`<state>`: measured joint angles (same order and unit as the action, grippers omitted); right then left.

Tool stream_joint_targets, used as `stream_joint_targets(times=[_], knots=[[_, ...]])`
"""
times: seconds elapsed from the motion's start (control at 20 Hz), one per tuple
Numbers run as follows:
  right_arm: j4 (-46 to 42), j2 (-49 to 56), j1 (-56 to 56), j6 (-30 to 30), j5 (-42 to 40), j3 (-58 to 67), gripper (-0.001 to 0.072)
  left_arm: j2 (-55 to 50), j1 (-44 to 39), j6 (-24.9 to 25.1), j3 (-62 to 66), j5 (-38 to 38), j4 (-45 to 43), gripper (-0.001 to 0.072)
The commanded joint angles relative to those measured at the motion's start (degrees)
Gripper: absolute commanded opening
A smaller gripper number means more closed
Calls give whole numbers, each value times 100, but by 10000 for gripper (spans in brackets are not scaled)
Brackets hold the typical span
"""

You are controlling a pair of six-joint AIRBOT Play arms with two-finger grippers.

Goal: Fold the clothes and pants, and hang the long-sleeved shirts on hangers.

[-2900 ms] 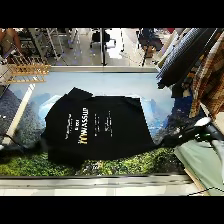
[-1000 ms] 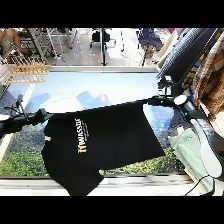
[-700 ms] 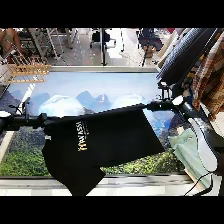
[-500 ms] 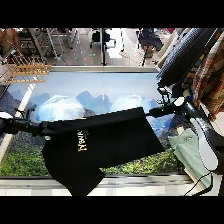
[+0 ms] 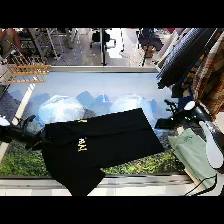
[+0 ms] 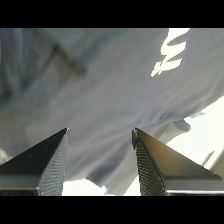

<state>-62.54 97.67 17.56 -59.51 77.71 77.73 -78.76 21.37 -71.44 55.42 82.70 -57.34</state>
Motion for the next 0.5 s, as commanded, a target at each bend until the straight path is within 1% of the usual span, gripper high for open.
stream_joint_targets(times=[0.0,0.1,0.2,0.3,0.4,0.45], knots=[[337,-2,566,374,1043,-660,506,1523,-304,-649,-1589,-540,-96,422],[164,-2,717,505,994,-942,506,2273,-549,-1038,-2459,-752,-96,442],[66,-2,824,527,970,-975,506,2778,-772,-1338,-3042,-780,-94,442],[44,-2,883,671,970,-966,506,3126,-1062,-1576,-3405,-763,-92,442],[-103,0,883,767,946,-966,506,3335,-1401,-1853,-3569,-726,-94,442],[-142,2,883,767,907,-970,506,3379,-1574,-1912,-3585,-651,-96,442]])
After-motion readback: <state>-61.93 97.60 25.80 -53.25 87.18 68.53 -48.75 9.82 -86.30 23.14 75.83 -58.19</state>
